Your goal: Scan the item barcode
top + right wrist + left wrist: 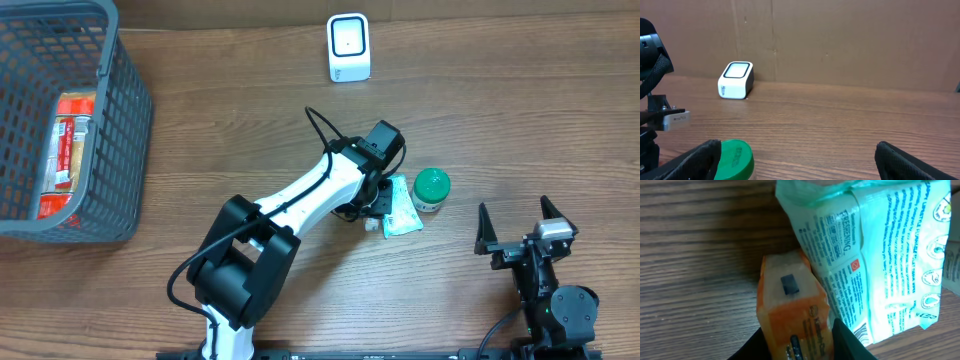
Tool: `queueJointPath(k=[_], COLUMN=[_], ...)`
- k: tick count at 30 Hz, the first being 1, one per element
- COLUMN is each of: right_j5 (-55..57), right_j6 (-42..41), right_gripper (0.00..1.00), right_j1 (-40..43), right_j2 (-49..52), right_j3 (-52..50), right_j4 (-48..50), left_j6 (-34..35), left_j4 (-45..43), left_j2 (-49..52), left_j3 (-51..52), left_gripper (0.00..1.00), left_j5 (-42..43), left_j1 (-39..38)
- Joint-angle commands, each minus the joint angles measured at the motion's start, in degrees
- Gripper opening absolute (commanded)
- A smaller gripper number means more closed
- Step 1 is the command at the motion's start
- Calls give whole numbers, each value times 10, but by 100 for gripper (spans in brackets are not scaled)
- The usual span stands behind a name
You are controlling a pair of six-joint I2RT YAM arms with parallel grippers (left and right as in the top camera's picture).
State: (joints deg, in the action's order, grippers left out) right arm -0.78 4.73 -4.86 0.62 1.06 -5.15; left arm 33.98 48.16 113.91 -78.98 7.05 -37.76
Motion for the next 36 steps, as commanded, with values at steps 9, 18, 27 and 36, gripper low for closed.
queueJointPath(k=[9,18,27,36], right_j5=[5,5,5,5], right_j6=[3,2,2,2], right_gripper=[100,100,100,100], right_j1=[1,1,1,1], right_j2=[-4,-4,-4,-4], right_j3=[-6,-6,-6,-6], right_j4=[3,3,3,3], left_j6=[11,12,7,-13], left_j4=[-25,-61,-73,-26], left_j2=[4,4,4,3], left_j3=[4,4,4,3], left_gripper=[28,31,27,27], left_j5=[-29,-26,-28,-32], left_j1=[31,20,21,48])
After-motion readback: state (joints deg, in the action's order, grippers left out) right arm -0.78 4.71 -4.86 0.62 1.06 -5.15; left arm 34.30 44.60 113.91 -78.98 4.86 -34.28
